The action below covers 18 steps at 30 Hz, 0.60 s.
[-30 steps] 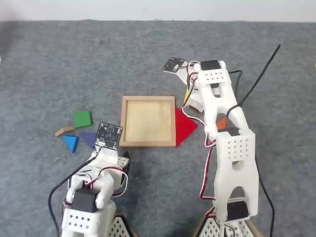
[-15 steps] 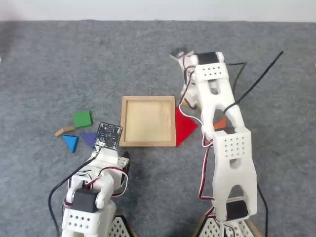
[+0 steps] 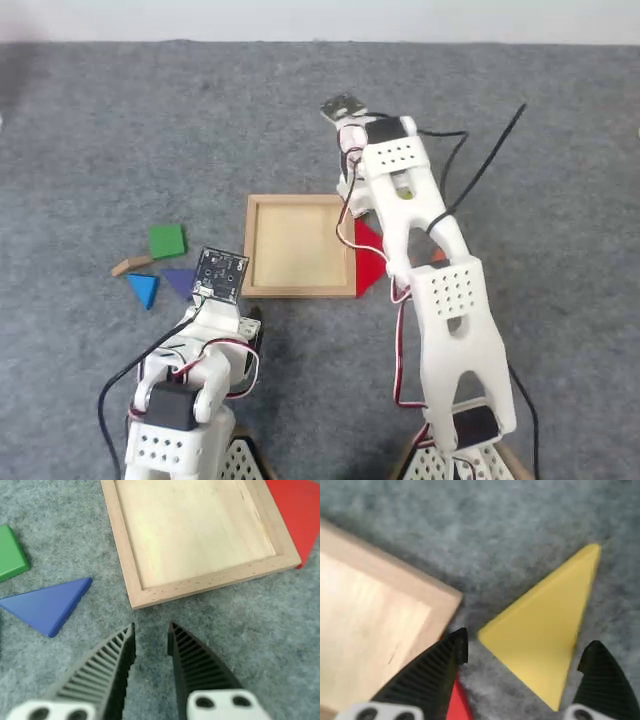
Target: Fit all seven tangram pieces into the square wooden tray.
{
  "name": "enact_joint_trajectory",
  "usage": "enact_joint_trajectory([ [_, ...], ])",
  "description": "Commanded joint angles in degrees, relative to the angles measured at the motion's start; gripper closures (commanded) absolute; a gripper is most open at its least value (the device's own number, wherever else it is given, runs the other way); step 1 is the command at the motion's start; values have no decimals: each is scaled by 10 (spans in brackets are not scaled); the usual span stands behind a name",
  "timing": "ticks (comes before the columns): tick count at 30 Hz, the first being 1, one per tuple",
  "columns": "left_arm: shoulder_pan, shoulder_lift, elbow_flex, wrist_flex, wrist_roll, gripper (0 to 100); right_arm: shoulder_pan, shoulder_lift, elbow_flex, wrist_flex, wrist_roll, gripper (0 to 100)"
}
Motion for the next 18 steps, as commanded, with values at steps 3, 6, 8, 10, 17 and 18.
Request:
enact_joint_trajectory([
  [3,2,-10,-5,2,4,897,32,-5,-66,-5,4,643],
  [6,2,-10,-5,2,4,897,33,-3,-66,-10,1,645],
  [8,2,-10,-5,2,4,897,30,4,-62,-7,-9,646],
  [10,2,-10,-5,2,4,897,29,15,-63,-5,-30,646],
  [17,2,-10,-5,2,4,897,20,40,-63,-6,-47,647],
  [18,2,-10,-5,2,4,897,20,41,-63,-5,-47,647],
])
